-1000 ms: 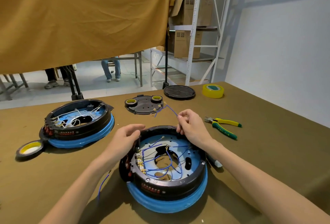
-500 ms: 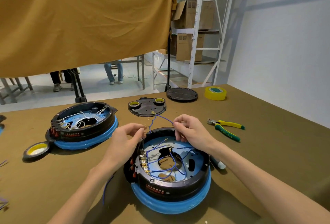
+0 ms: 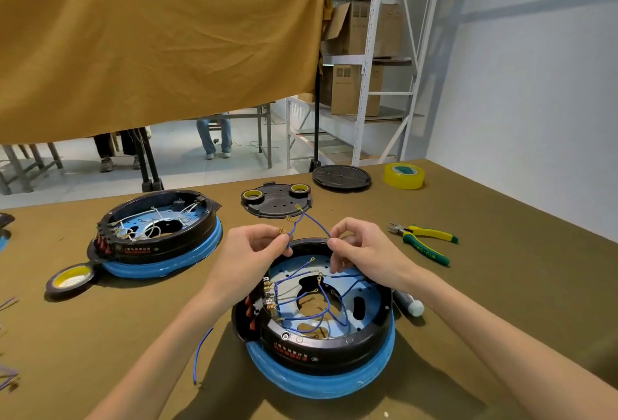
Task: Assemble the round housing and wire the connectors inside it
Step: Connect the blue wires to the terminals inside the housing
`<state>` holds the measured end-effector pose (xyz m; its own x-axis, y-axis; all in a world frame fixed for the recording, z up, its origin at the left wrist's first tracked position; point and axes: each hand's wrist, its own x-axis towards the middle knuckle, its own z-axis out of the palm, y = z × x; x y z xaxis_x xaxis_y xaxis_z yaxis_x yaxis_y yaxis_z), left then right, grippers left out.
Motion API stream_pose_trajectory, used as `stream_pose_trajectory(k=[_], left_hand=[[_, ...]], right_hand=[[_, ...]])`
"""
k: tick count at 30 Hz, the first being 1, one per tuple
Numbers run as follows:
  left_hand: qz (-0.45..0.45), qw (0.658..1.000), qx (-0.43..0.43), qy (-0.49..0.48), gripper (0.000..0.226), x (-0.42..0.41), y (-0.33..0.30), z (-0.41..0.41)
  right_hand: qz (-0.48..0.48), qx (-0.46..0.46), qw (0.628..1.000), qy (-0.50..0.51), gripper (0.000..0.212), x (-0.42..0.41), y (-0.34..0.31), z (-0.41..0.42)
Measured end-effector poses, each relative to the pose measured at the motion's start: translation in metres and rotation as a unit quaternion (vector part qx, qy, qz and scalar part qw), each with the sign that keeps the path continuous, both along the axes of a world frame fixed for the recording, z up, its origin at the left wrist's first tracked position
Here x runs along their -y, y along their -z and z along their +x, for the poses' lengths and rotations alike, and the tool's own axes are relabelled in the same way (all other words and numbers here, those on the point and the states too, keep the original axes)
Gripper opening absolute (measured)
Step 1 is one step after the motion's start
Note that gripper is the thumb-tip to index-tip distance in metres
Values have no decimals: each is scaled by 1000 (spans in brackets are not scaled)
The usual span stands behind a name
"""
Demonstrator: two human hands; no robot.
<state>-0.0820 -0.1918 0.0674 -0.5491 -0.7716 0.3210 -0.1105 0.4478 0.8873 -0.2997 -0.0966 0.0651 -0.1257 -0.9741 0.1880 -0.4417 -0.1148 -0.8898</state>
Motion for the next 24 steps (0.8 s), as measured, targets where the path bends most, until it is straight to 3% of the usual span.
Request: stream_pose_trajectory(k=[3, 8, 15, 24], left_hand=[[-8, 999, 20, 28, 9, -4, 0, -2], [-22, 998, 0, 57, 9, -10, -1, -5], [-39, 993, 50, 98, 18, -7, 1, -1], [-45, 993, -16, 104, 25, -5, -3, 1]], right_hand=[[25, 28, 999, -32, 23, 3, -13, 6], [-31, 73, 996, -28, 25, 8, -21, 16], [60, 136, 988, -31, 30, 7, -22, 10], [84, 295, 948, -86, 26, -2, -23, 0]])
